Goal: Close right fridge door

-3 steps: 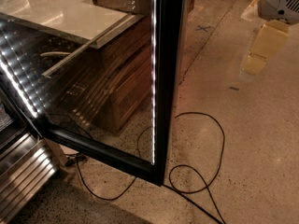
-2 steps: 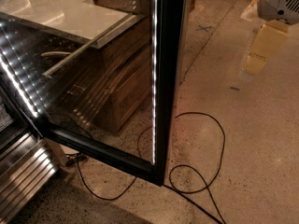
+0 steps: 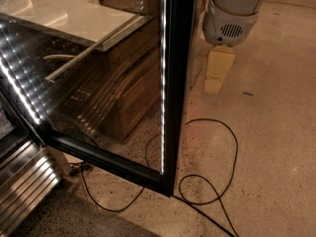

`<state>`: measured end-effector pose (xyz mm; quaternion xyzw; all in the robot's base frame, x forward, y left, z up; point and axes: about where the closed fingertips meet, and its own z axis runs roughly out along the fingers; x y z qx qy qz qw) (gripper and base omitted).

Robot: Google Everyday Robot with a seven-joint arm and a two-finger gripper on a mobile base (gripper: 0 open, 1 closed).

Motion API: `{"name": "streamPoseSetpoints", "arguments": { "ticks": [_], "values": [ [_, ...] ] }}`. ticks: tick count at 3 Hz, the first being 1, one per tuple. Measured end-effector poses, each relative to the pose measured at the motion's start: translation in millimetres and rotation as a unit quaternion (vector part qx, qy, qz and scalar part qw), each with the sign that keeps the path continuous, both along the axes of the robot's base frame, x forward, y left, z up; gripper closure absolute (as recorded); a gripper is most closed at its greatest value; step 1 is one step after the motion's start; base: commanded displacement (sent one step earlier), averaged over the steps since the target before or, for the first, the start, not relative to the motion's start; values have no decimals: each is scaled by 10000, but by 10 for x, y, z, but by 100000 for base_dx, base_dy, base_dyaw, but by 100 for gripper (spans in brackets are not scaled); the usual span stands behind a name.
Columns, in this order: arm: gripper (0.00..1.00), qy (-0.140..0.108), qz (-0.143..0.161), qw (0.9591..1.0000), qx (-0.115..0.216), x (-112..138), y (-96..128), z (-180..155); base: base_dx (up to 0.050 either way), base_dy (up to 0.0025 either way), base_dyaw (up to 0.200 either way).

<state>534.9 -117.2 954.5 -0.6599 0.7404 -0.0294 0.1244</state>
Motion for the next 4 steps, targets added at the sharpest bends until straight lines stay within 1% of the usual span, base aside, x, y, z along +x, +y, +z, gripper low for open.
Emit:
{"name": "streamPoseSetpoints", "arguments": {
  "ticks": [1,2,3,4],
  "values": [
    [0,0,0,10000,1,0,0,0,0,0,0],
    [0,53,219,9988,443,0,-38,10,0,0,0],
    [0,95,445,9962,748,-54,105,44,0,0,0],
    [0,95,445,9962,748,-53,105,44,0,0,0]
  ]
}}
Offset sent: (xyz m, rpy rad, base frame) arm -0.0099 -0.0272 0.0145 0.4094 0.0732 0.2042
